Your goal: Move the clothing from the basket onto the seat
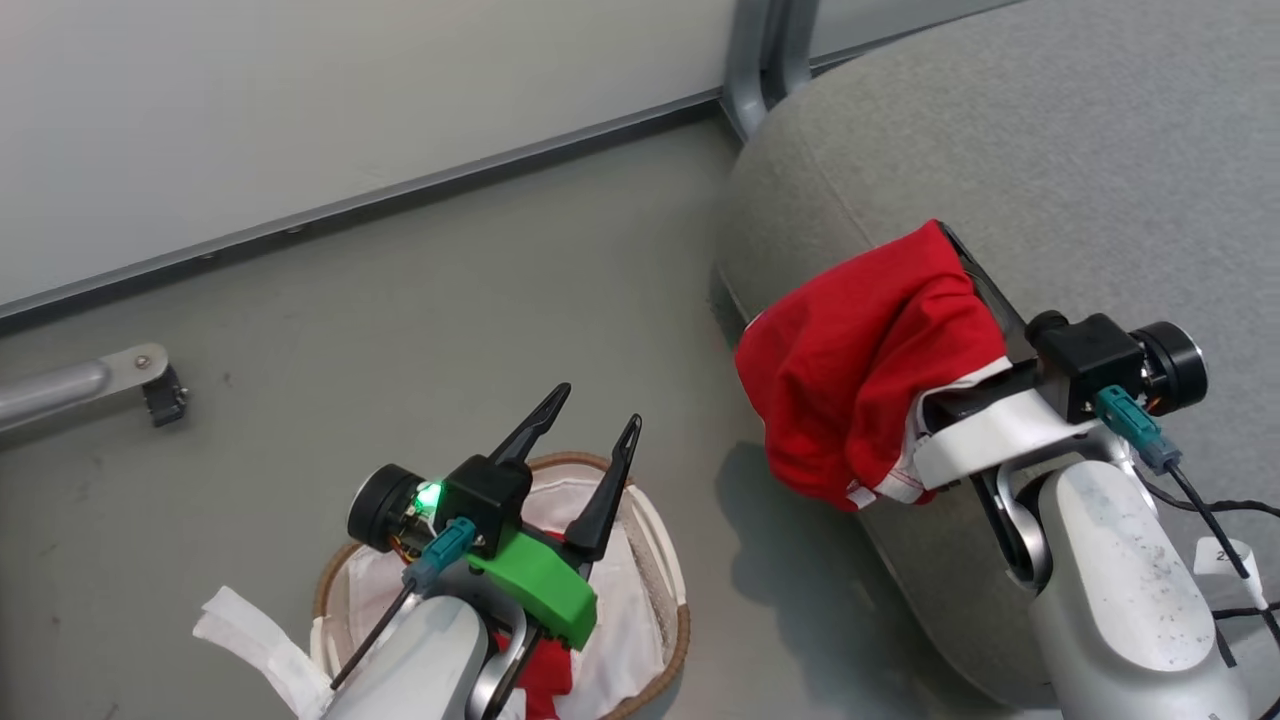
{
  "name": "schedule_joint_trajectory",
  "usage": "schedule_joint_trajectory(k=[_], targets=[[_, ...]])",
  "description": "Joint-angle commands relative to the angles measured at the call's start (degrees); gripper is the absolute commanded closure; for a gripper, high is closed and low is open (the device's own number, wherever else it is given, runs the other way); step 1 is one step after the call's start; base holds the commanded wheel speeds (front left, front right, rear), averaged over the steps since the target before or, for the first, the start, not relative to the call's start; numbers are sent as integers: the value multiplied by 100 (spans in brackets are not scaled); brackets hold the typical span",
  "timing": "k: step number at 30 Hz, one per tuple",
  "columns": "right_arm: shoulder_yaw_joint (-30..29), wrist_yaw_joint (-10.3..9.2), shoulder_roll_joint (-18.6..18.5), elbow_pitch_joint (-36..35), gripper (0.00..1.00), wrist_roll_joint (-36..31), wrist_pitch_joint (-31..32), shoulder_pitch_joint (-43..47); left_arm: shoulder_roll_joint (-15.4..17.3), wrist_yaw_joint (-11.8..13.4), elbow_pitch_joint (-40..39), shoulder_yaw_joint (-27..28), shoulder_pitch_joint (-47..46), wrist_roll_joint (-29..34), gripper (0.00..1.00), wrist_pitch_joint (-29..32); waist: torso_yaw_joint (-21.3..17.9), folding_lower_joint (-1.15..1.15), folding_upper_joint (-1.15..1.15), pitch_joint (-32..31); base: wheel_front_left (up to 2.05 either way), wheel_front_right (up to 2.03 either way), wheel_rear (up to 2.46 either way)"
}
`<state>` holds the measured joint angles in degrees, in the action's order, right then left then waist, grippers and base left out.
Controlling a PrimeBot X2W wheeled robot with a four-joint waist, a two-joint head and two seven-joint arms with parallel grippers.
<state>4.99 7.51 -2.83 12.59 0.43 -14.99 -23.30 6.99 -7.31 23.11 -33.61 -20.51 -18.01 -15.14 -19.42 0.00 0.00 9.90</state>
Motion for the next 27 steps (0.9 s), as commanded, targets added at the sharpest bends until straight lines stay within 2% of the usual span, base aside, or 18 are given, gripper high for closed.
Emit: schedule_joint_trajectory(k=[1,7,12,20,27], targets=[[-50,-4,-10,-32,100,27,-30,50,72,-15,34,-17,-111,33,0,-1,-554,0,0,365,0,0,0],[-251,-4,-9,-34,100,143,-30,72,126,-20,86,-223,-233,22,0,0,-883,0,0,552,0,0,0],[-348,-4,-9,-27,100,231,-29,-48,172,-21,66,-369,-356,-11,0,0,-953,0,0,705,0,0,0],[-578,-4,-11,53,100,244,-30,-460,249,-23,-11,-558,-619,-6,0,0,-798,0,0,1101,0,0,0],[-1192,-4,-12,160,100,-142,-30,-1495,300,-23,-7,-540,-910,90,0,1,-484,0,0,1617,0,0,0]])
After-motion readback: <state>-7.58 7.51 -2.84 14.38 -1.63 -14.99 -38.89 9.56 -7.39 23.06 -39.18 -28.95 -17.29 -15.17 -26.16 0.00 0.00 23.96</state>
